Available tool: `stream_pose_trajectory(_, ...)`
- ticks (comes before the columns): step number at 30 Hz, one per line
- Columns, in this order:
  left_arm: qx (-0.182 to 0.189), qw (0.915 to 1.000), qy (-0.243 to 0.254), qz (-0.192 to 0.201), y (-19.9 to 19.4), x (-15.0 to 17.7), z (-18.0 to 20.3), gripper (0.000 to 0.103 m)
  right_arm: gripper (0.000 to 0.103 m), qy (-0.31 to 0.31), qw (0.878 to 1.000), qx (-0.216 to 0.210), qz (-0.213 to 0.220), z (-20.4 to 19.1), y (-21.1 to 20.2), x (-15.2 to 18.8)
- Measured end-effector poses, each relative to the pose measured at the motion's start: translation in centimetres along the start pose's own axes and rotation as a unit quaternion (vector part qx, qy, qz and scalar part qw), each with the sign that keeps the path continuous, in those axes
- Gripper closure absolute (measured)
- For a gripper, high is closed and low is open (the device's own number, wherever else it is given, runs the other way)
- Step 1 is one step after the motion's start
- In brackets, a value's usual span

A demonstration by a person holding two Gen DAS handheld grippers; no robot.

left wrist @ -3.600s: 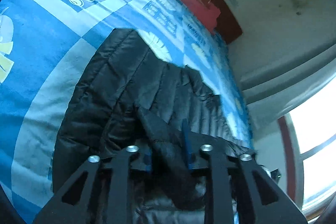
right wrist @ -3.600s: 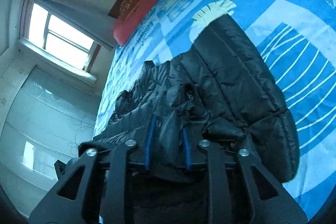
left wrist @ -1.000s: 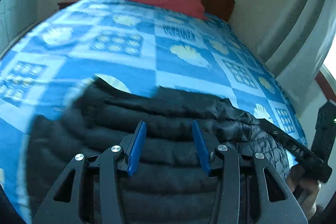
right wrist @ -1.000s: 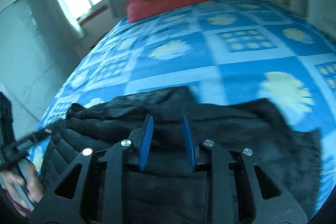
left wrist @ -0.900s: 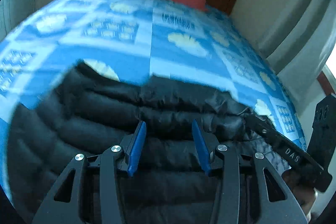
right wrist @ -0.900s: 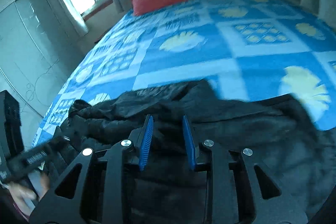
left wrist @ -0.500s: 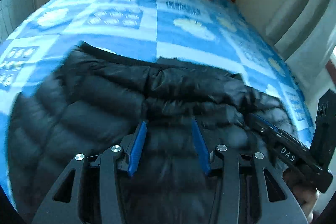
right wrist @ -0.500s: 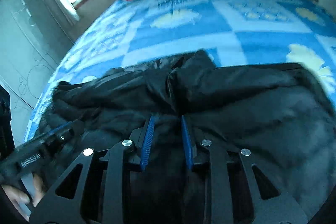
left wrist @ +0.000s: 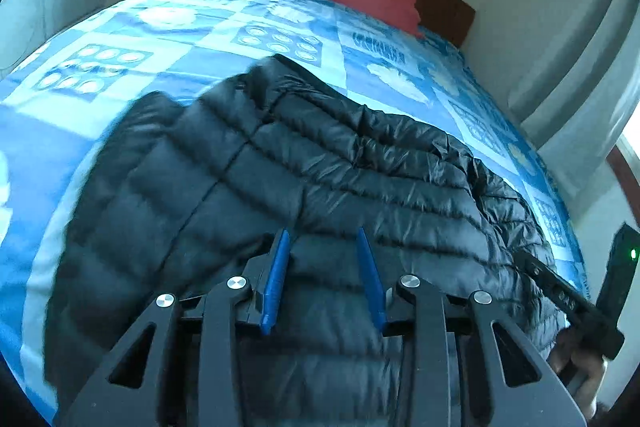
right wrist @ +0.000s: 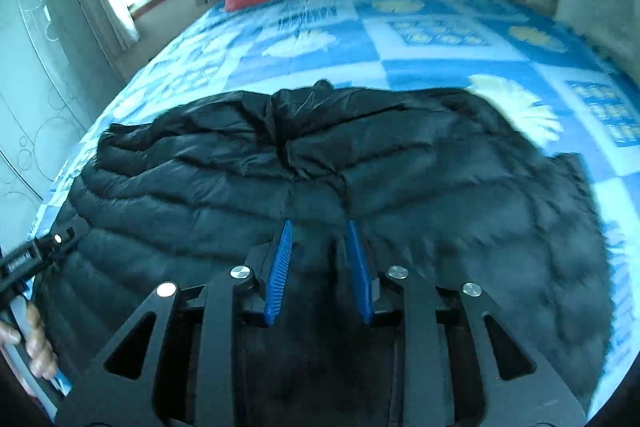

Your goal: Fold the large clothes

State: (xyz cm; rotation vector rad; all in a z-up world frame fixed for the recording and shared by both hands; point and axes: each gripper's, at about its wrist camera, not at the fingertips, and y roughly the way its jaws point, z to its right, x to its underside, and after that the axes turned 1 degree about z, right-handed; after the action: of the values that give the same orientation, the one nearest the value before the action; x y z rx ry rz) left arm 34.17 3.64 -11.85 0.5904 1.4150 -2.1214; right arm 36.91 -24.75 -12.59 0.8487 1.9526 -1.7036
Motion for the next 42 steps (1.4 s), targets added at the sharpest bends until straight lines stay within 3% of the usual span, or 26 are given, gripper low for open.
stream_pose_trajectory(1, -0.002, 1.0000, 0.005, -0.007, 0.2, 0.5, -0.3, 0.066, 0.072, -0.003, 1.000, 0.004, -0.014, 0.1, 0.6, 1.1)
stream_pose_trajectory(5, -0.010, 0.9991, 0.042, -0.003, 1.3, 1.8, 0.0, 0.066, 0.072, -0.011, 1.000, 0.003, -0.004, 0.0, 1.4, 2.1)
stream_pose_trajectory(7, -0.001, 0.9997, 0.025, -0.003, 0.3, 1.7, -0.3, 0.066, 0.071, 0.018, 1.000, -0.020, -0.007, 0.8, -0.1, 2.0)
stream_pose_trajectory(9, 0.013, 0.9999, -0.007, 0.001, -1.6, 1.8, -1.4, 0.066, 0.061, 0.038, 0.999, -0.033, 0.005, 1.8, -2.4, 2.5)
stream_pose_trajectory(11, 0.002, 0.9994, -0.031, 0.018, -4.3, 2.5, -3.0, 0.065, 0.045, 0.047, 0.998, -0.020, 0.037, 3.3, -5.8, 3.8)
stream_pose_trajectory(15, -0.028, 0.9933, -0.092, 0.063, -8.9, 5.1, -6.8, 0.040, 0.035, 0.103, 0.992, 0.013, 0.070, 8.5, -11.0, 6.9)
stream_pose_trajectory(17, -0.058, 0.9862, -0.138, 0.071, -10.6, 6.9, -8.9, 0.024, 0.030, 0.155, 0.985, 0.024, 0.072, 11.7, -12.6, 9.1)
stream_pose_trajectory(18, -0.067, 0.9827, -0.158, 0.070, -11.0, 7.5, -9.6, 0.022, 0.030, 0.182, 0.981, 0.021, 0.068, 13.2, -12.9, 10.1)
stream_pose_trajectory(20, -0.052, 0.9751, -0.206, 0.062, -11.3, 9.2, -11.2, 0.021, 0.030, 0.231, 0.972, -0.004, 0.051, 15.5, -12.5, 11.9)
stream_pose_trajectory(22, -0.014, 0.9677, -0.250, 0.030, -9.9, 10.6, -12.2, 0.021, 0.030, 0.273, 0.961, -0.043, 0.029, 16.6, -11.2, 13.1)
stream_pose_trajectory(24, 0.026, 0.9592, -0.280, 0.025, -8.6, 11.1, -12.3, 0.018, 0.030, 0.302, 0.950, -0.081, 0.014, 16.8, -9.3, 13.9)
stream_pose_trajectory(27, 0.017, 0.9600, -0.276, 0.045, -7.8, 10.0, -11.7, 0.016, 0.030, 0.319, 0.943, -0.086, 0.038, 16.6, -8.4, 13.9)
stream_pose_trajectory(28, 0.028, 0.9593, -0.277, 0.047, -7.4, 9.5, -11.7, 0.016, 0.037, 0.322, 0.942, -0.089, 0.041, 16.5, -8.2, 13.8)
stream_pose_trajectory(29, 0.033, 0.9563, -0.288, 0.040, -6.8, 9.2, -11.9, 0.023, 0.053, 0.327, 0.940, -0.091, 0.037, 16.3, -7.8, 13.7)
stream_pose_trajectory(32, 0.040, 0.9430, -0.328, 0.037, -6.3, 9.3, -12.6, 0.055, 0.071, 0.331, 0.938, -0.098, 0.041, 15.8, -7.6, 13.6)
stream_pose_trajectory(33, 0.046, 0.9421, -0.330, 0.040, -6.5, 9.4, -12.6, 0.059, 0.074, 0.328, 0.938, -0.103, 0.046, 15.6, -8.0, 13.6)
stream_pose_trajectory(35, 0.048, 0.9503, -0.303, 0.052, -7.4, 9.6, -12.2, 0.072, 0.082, 0.315, 0.942, -0.106, 0.052, 15.1, -8.7, 13.4)
stream_pose_trajectory(37, 0.048, 0.9540, -0.290, 0.058, -8.4, 10.1, -12.1, 0.075, 0.083, 0.300, 0.947, -0.106, 0.055, 14.6, -9.7, 13.6)
stream_pose_trajectory(42, 0.050, 0.9540, -0.290, 0.056, -10.7, 11.7, -12.9, 0.077, 0.084, 0.283, 0.951, -0.113, 0.048, 13.9, -11.0, 14.3)
